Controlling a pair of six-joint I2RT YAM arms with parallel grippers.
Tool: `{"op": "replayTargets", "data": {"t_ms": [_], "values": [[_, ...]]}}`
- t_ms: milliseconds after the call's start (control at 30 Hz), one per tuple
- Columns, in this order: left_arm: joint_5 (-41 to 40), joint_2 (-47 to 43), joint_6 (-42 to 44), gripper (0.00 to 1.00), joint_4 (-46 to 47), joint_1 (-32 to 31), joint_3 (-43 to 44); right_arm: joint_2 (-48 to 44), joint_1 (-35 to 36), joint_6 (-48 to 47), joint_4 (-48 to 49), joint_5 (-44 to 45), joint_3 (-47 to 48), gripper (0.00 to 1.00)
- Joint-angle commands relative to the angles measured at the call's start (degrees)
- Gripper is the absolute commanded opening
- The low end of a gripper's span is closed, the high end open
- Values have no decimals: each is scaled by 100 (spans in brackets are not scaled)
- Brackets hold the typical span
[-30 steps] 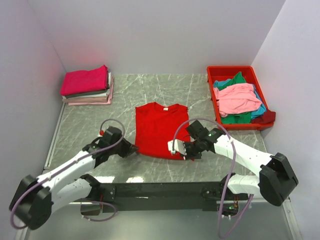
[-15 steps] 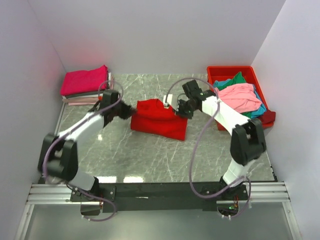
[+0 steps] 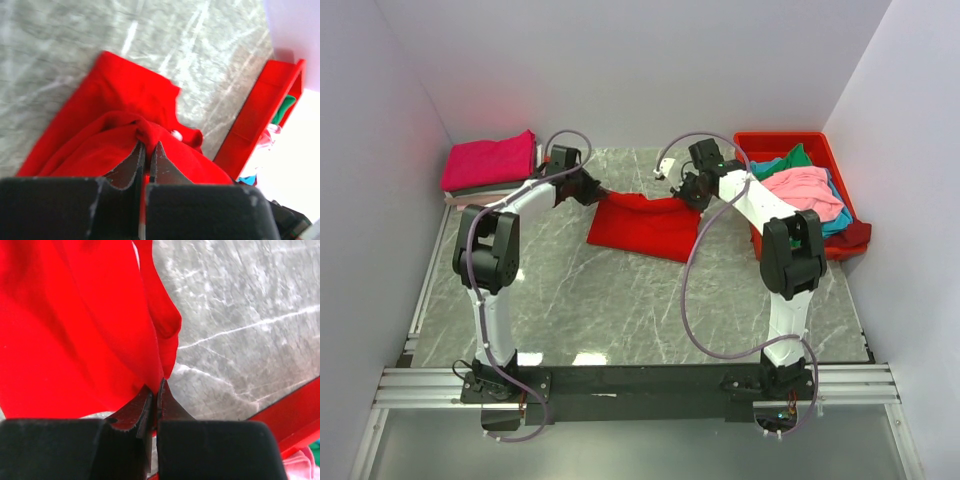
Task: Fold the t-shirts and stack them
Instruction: Fold the tshirt
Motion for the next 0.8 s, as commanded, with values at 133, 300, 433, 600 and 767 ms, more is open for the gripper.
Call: {"op": "replayTargets", "data": {"t_ms": [133, 300, 433, 600, 767], "values": [[85, 81, 138, 0, 41, 149, 108, 175, -37, 195, 87, 45, 437, 0], [261, 335, 243, 0, -3, 193, 398, 167, -28, 274, 52, 151, 473, 0], [532, 528, 305, 2, 84, 210, 688, 158, -37, 389, 69, 221, 438, 0], [797, 722, 384, 14, 365, 237, 855, 167, -37, 547, 25, 309, 464, 0], [981, 871, 480, 27, 410, 281, 1075, 158, -28, 652, 26, 511, 402, 0]]}}
